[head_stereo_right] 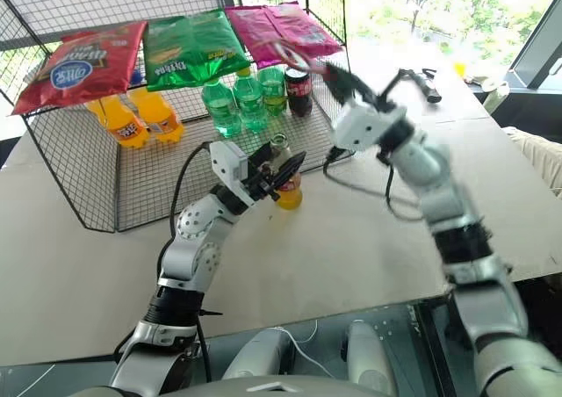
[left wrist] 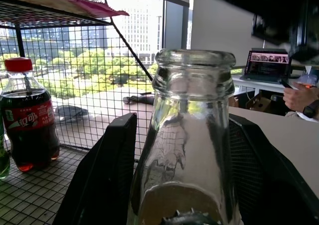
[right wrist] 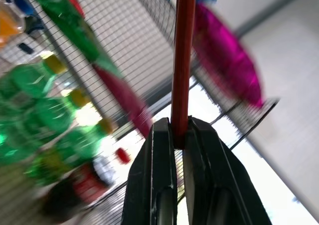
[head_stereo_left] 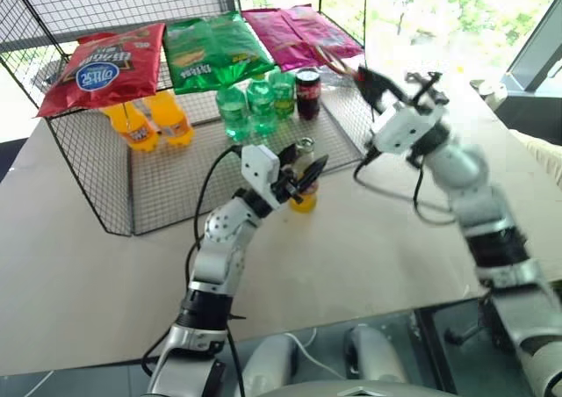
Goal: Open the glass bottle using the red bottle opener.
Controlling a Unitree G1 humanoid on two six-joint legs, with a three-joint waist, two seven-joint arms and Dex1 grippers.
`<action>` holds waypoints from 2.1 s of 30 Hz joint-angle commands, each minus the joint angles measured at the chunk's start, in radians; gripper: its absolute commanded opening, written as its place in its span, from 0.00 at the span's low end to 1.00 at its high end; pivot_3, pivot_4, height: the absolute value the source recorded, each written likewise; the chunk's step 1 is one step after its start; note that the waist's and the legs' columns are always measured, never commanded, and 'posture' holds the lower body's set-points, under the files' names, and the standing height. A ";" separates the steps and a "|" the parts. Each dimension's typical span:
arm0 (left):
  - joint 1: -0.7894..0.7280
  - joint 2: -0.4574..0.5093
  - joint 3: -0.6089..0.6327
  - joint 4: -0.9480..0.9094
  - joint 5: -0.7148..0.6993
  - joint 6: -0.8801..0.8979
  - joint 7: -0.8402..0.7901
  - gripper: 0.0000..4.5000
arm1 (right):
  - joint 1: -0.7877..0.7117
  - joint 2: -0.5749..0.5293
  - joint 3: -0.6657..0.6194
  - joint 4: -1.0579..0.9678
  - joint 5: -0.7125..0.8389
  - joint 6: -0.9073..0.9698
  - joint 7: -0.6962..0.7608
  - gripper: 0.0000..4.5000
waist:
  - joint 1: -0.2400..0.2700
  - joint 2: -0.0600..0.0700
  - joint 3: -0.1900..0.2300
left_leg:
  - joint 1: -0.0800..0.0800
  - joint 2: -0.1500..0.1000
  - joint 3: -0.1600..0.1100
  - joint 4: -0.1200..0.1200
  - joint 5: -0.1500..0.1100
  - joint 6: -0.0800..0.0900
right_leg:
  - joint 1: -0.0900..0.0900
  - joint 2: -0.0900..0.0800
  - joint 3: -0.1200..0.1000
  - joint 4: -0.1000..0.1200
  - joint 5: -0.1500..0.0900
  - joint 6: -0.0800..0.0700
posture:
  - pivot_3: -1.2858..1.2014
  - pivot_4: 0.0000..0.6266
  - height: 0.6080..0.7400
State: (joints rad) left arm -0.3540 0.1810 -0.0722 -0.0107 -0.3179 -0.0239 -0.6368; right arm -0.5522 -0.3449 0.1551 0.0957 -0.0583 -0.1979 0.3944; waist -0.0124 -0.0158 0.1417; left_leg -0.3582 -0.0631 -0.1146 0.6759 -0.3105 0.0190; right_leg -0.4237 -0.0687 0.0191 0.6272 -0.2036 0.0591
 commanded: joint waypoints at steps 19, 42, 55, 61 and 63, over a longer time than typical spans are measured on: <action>-0.010 0.016 0.005 -0.043 -0.017 0.051 -0.017 0.99 | 0.114 0.084 -0.071 -0.275 0.217 0.442 0.002 0.00 | 0.000 0.001 0.000 | -0.002 -0.001 -0.002 0.000 0.000 0.000 | -0.002 0.000 -0.002 0.000 0.000 0.000 | 0.52 0.24 1.00; 0.379 0.236 0.203 -0.397 -0.060 0.200 0.057 1.00 | 0.275 -0.044 -0.208 -0.488 0.476 0.925 0.058 0.78 | 0.004 0.003 0.001 | -0.004 0.001 0.000 -0.004 0.000 0.000 | -0.005 0.000 0.000 -0.001 0.000 0.000 | 0.52 0.24 1.00; 0.715 0.285 0.319 -0.495 -0.041 0.250 0.099 1.00 | 0.529 -0.240 -0.303 -0.367 0.458 0.529 0.365 0.99 | 0.003 0.003 0.002 | -0.003 0.002 0.002 -0.005 0.000 0.000 | -0.004 0.000 0.000 -0.003 0.000 0.000 | 0.52 0.24 1.00; 0.807 0.255 0.307 -0.505 0.000 0.208 0.119 1.00 | 0.540 -0.270 -0.335 -0.285 0.505 0.430 0.502 0.99 | 0.005 0.004 0.007 | 0.012 0.003 0.003 -0.006 -0.004 0.006 | 0.011 0.000 0.000 -0.004 -0.001 0.000 | 0.52 0.24 1.00; 0.819 0.241 0.305 -0.514 -0.004 0.204 0.126 1.00 | 0.552 -0.277 -0.335 -0.279 0.509 0.416 0.529 0.99 | 0.006 0.003 0.007 | 0.013 0.003 0.002 -0.006 -0.004 0.006 | 0.012 0.001 -0.001 -0.004 -0.001 0.001 | 0.52 0.24 1.00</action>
